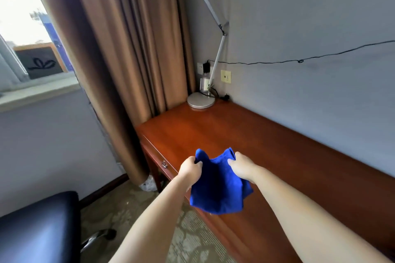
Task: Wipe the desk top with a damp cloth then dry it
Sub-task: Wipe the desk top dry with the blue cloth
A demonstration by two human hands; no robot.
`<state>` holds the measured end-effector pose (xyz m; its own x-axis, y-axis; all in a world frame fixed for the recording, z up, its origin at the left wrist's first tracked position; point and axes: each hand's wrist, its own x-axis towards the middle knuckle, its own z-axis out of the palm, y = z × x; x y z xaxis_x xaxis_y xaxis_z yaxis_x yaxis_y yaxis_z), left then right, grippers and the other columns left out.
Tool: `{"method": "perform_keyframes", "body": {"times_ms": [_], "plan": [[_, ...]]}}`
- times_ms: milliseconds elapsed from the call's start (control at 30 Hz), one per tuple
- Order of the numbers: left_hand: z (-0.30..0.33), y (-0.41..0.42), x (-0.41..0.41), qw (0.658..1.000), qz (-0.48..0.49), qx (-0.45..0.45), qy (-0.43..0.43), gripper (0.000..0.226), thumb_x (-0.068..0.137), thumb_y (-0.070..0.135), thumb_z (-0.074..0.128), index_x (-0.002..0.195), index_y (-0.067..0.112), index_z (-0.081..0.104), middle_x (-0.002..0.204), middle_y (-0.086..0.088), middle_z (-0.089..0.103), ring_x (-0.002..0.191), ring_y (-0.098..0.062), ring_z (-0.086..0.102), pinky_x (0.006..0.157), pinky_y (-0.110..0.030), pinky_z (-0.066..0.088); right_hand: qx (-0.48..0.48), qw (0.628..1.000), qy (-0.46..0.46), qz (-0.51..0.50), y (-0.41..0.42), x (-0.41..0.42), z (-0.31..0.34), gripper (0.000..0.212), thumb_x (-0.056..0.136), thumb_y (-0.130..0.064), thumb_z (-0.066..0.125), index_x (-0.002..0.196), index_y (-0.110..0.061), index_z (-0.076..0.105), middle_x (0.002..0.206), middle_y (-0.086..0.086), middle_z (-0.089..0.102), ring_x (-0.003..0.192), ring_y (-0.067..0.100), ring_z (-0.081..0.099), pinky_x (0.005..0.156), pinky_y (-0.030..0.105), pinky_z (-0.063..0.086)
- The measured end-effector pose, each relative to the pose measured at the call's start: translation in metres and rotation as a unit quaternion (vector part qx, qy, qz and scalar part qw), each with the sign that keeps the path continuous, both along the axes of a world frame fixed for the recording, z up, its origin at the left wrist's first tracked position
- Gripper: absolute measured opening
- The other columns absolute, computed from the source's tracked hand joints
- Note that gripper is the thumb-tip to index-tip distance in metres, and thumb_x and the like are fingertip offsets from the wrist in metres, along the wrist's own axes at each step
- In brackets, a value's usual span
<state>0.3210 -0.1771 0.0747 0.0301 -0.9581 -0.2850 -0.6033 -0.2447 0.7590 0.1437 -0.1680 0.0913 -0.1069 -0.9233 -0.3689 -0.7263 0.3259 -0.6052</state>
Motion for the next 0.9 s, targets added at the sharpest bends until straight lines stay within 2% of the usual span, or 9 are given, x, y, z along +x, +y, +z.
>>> {"method": "perform_keyframes", "body": {"times_ms": [100, 233, 400, 500, 600, 733, 800, 867, 900], "plan": [[0.004, -0.022, 0.031, 1.0, 0.013, -0.006, 0.009, 0.015, 0.098, 0.017, 0.041, 0.099, 0.009, 0.054, 0.091, -0.006, 0.055, 0.082, -0.023, 0.051, 0.068, -0.028, 0.039, -0.011, 1.0, 0.0, 0.011, -0.027, 0.029, 0.003, 0.038, 0.1, -0.03, 0.035, 0.13, -0.009, 0.043, 0.13, 0.011, 0.051, 0.114, 0.027, 0.051, 0.093, 0.035, 0.039], [0.003, -0.046, 0.06, 0.999, 0.033, 0.023, 0.036, 0.026, 0.094, 0.011, 0.038, 0.114, 0.01, 0.055, 0.097, -0.006, 0.056, 0.086, -0.023, 0.053, 0.069, -0.029, 0.042, -0.013, 0.999, 0.004, 0.03, -0.056, 0.06, 0.003, 0.036, 0.1, -0.029, 0.036, 0.127, -0.008, 0.044, 0.127, 0.012, 0.052, 0.108, 0.026, 0.051, 0.086, 0.032, 0.037], [-0.007, -0.08, 0.088, 0.995, 0.06, 0.047, 0.06, 0.033, 0.088, 0.007, 0.037, 0.115, 0.014, 0.056, 0.1, -0.007, 0.059, 0.088, -0.024, 0.055, 0.072, -0.031, 0.045, -0.007, 0.998, 0.007, 0.055, -0.099, 0.087, -0.004, 0.033, 0.1, -0.029, 0.035, 0.125, -0.008, 0.045, 0.125, 0.011, 0.052, 0.111, 0.027, 0.052, 0.091, 0.034, 0.039], [-0.015, -0.105, 0.102, 0.994, 0.073, 0.054, 0.056, 0.029, 0.087, 0.007, 0.038, 0.109, 0.012, 0.057, 0.095, -0.007, 0.058, 0.083, -0.024, 0.053, 0.066, -0.03, 0.044, -0.001, 0.997, 0.006, 0.071, -0.128, 0.102, -0.014, 0.035, 0.101, -0.03, 0.035, 0.127, -0.009, 0.044, 0.126, 0.011, 0.052, 0.111, 0.027, 0.053, 0.092, 0.034, 0.039], [-0.02, -0.136, 0.116, 0.994, 0.085, 0.059, 0.046, 0.027, 0.088, 0.005, 0.041, 0.108, 0.014, 0.056, 0.103, -0.011, 0.06, 0.087, -0.025, 0.056, 0.057, -0.027, 0.043, 0.005, 0.996, 0.003, 0.09, -0.166, 0.117, -0.026, 0.036, 0.101, -0.03, 0.035, 0.129, -0.008, 0.043, 0.127, 0.011, 0.052, 0.11, 0.027, 0.052, 0.089, 0.033, 0.038], [-0.03, -0.189, 0.135, 0.991, 0.107, 0.081, 0.027, 0.031, 0.089, 0.004, 0.041, 0.115, 0.014, 0.056, 0.106, -0.013, 0.06, 0.088, -0.028, 0.059, 0.047, -0.027, 0.045, 0.019, 0.994, -0.009, 0.104, -0.224, 0.136, -0.041, 0.034, 0.101, -0.03, 0.035, 0.124, -0.008, 0.045, 0.118, 0.01, 0.053, 0.095, 0.022, 0.048, 0.08, 0.029, 0.034], [-0.034, -0.214, 0.144, 0.988, 0.121, 0.093, 0.021, 0.033, 0.088, 0.003, 0.042, 0.115, 0.013, 0.056, 0.108, -0.014, 0.06, 0.095, -0.031, 0.061, 0.058, -0.034, 0.054, 0.022, 0.994, -0.008, 0.11, -0.249, 0.143, -0.043, 0.035, 0.101, -0.03, 0.036, 0.126, -0.006, 0.044, 0.118, 0.011, 0.053, 0.096, 0.023, 0.048, 0.08, 0.028, 0.034], [-0.038, -0.24, 0.151, 0.986, 0.133, 0.094, 0.025, 0.034, 0.086, 0.003, 0.042, 0.115, 0.013, 0.057, 0.108, -0.013, 0.062, 0.1, -0.033, 0.062, 0.078, -0.044, 0.057, 0.019, 0.993, 0.0, 0.118, -0.278, 0.149, -0.043, 0.037, 0.102, -0.029, 0.035, 0.129, -0.005, 0.043, 0.129, 0.013, 0.051, 0.109, 0.027, 0.051, 0.086, 0.029, 0.035], [-0.04, -0.253, 0.155, 0.986, 0.137, 0.094, 0.03, 0.035, 0.085, 0.003, 0.041, 0.115, 0.014, 0.057, 0.108, -0.012, 0.063, 0.1, -0.032, 0.062, 0.082, -0.046, 0.056, 0.016, 0.993, 0.002, 0.12, -0.291, 0.152, -0.041, 0.039, 0.102, -0.029, 0.035, 0.133, -0.006, 0.041, 0.136, 0.014, 0.048, 0.119, 0.029, 0.049, 0.091, 0.03, 0.036]]}}
